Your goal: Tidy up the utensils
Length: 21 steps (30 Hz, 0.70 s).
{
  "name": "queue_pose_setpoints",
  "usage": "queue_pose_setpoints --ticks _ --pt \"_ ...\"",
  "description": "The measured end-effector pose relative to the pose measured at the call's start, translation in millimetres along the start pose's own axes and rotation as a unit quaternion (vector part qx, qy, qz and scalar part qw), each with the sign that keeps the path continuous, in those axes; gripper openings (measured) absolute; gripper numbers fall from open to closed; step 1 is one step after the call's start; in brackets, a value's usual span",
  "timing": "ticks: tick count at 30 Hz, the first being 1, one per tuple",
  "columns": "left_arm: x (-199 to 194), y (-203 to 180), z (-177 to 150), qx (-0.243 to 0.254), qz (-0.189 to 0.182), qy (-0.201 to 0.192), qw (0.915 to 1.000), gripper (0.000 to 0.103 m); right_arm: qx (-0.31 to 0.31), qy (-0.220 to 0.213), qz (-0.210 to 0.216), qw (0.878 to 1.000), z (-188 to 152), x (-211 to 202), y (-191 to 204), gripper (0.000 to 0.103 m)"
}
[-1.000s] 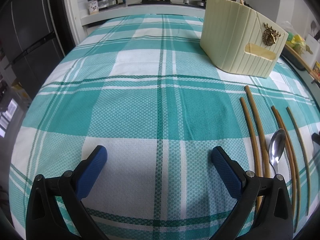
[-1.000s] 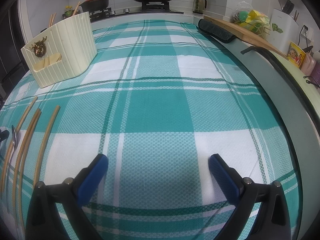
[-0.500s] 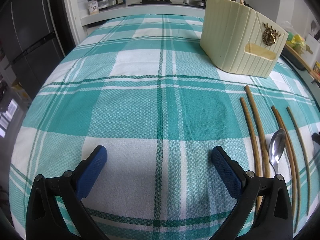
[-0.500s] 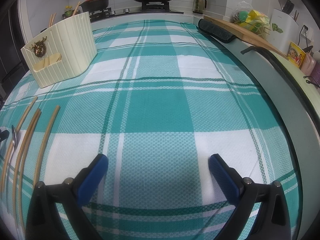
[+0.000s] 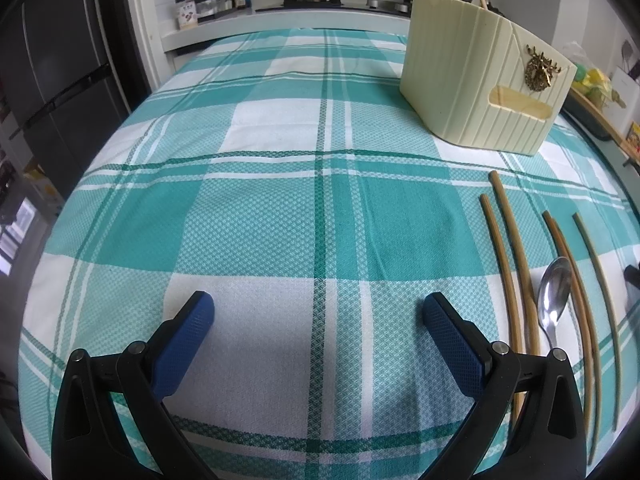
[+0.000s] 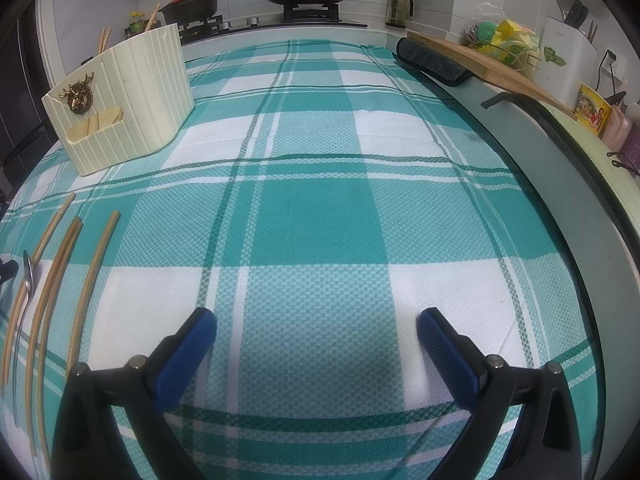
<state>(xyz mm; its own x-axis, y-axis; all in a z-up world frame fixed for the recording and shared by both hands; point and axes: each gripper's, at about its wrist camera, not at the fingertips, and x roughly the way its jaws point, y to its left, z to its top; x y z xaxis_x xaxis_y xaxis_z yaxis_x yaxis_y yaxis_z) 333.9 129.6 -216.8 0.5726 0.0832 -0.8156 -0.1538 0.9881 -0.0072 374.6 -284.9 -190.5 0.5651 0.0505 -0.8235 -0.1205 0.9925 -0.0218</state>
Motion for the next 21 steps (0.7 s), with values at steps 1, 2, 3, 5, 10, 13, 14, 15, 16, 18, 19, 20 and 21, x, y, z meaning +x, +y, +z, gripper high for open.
queue_pose_setpoints --ticks 1,2,3,5,10,13,14,15,16,18,19,20,21 --pt "0 0 0 0.000 0.000 0.000 1.0000 0.103 0.000 0.000 0.000 1.000 0 0 0 0.103" --pt "0 0 0 -0.001 0.001 0.000 1.0000 0.103 0.000 0.000 0.000 1.000 0 0 0 0.103" --pt "1 0 1 -0.001 0.001 0.001 1.0000 0.103 0.000 0.000 0.000 1.000 0 0 0 0.103" --pt "1 0 1 0.002 -0.001 0.004 1.0000 0.103 0.000 0.000 0.000 1.000 0 0 0 0.103" --pt "-13 4 -13 0.012 -0.029 0.014 0.9994 0.103 -0.001 0.000 -0.001 1.000 1 0 0 0.103" --pt "-29 2 -27 0.000 -0.075 -0.002 0.9972 0.103 -0.003 0.001 0.002 1.000 4 3 1 0.103" --pt "-33 1 -30 -0.008 -0.087 -0.006 0.9962 0.103 -0.004 0.002 0.004 1.000 6 4 1 0.103" --pt "-37 0 -32 -0.015 -0.097 -0.008 0.9951 0.103 -0.005 0.003 0.004 1.000 7 5 1 0.103" --pt "-41 -2 -33 -0.021 -0.107 -0.011 0.9940 0.103 -0.004 0.003 0.002 1.000 7 4 2 0.103" --pt "-47 -9 -36 -0.022 -0.120 -0.017 0.9924 0.103 0.003 -0.008 0.006 1.000 -1 -6 8 0.103" --pt "-50 -14 -37 -0.017 -0.122 -0.020 0.9922 0.103 0.001 -0.021 0.015 1.000 -7 -15 14 0.103" --pt "-51 -19 -37 -0.010 -0.120 -0.023 0.9924 0.103 -0.008 -0.032 0.025 0.999 -13 -25 23 0.103" --pt "-52 -23 -38 -0.004 -0.115 -0.025 0.9930 0.103 -0.022 -0.044 0.038 0.998 -20 -37 34 0.103"
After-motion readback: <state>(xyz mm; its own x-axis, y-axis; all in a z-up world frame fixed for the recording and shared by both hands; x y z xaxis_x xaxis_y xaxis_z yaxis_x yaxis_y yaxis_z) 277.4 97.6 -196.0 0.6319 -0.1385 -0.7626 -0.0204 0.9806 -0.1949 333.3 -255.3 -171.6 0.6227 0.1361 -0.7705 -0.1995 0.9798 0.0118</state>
